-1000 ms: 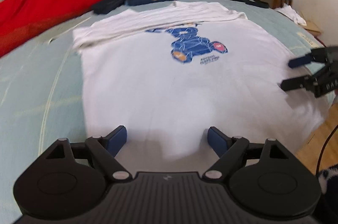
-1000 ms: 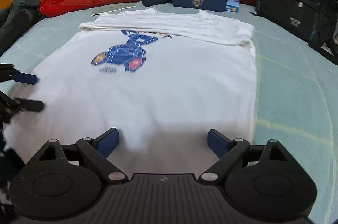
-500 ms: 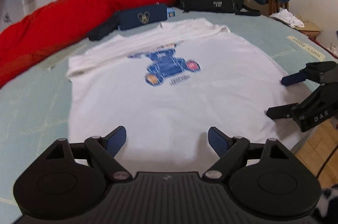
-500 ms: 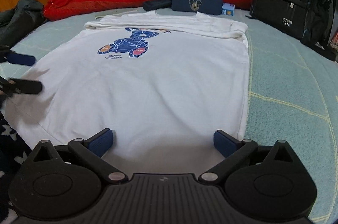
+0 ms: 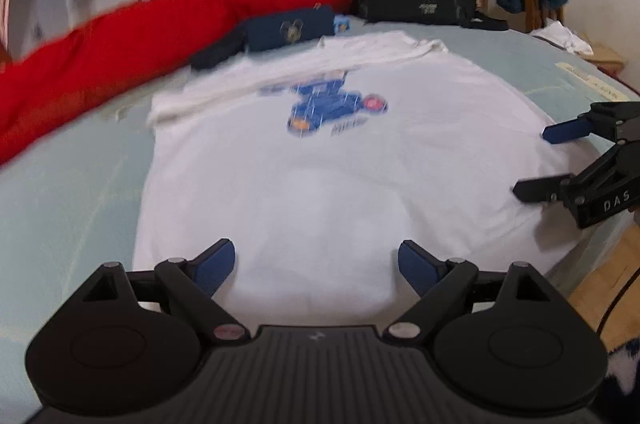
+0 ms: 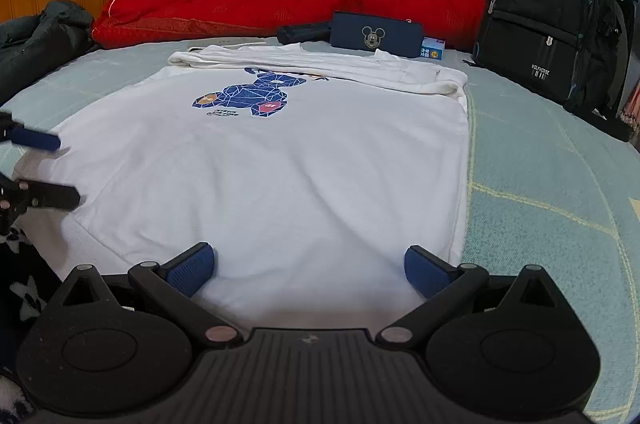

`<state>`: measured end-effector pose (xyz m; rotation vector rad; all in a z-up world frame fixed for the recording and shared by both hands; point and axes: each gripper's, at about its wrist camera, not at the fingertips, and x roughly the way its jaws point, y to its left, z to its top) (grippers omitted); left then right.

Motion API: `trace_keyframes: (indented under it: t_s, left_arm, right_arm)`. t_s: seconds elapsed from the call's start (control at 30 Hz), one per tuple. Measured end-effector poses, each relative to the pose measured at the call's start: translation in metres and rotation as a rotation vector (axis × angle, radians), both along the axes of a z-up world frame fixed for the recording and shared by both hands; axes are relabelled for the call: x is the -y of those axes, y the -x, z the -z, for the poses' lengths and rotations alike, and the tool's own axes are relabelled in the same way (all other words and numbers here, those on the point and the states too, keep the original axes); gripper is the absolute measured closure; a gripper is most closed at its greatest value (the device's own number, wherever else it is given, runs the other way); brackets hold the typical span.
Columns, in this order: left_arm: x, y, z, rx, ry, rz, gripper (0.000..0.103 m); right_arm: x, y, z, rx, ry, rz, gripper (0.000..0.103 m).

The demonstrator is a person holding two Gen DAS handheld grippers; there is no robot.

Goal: Fold clothes

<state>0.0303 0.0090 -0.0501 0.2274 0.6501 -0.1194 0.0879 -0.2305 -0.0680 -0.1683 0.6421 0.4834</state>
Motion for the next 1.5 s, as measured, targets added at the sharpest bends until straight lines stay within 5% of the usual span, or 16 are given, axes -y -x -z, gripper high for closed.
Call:
trace_keyframes:
  t_s: [0.13, 0.37, 0.57, 0.7, 0.87, 1.03, 1.5]
  left_arm:
    - [0.008, -0.016, -0.004, 0.015, -0.036, 0.012, 0.014]
    - [-0.021, -0.009, 0.015, -0.07, 0.134, -0.098, 0.013]
    - [-0.019, 0.011, -0.004, 0.005, 0.025, -0.07, 0.013]
    - [-0.003, 0.02, -0.01, 0.049, -0.126, 0.032, 0.013]
    - [0.019, 0.034, -0.006, 0.054, -0.291, 0.184, 0.012]
    - [0.033, 0.029, -0.003, 0.021, -0.32, 0.184, 0.012]
    - [0.049, 0.032, -0.002, 0.011, -0.313, 0.225, 0.012]
  right_arm:
    - [-0.001, 0.001, 0.001, 0.005, 0.007, 0.006, 0.0]
    - [-0.001, 0.004, 0.002, 0.017, 0.005, 0.007, 0.0]
    - [-0.005, 0.006, -0.012, -0.013, 0.032, -0.008, 0.0]
    - [-0.013, 0.024, -0.031, 0.093, 0.086, -0.123, 0.0]
    - [-0.035, 0.051, -0.032, 0.221, 0.27, -0.342, 0.0]
    - [-0.055, 0.067, -0.013, 0.253, 0.414, -0.448, 0.0]
    - [-0.062, 0.063, 0.004, 0.224, 0.477, -0.456, 0.0]
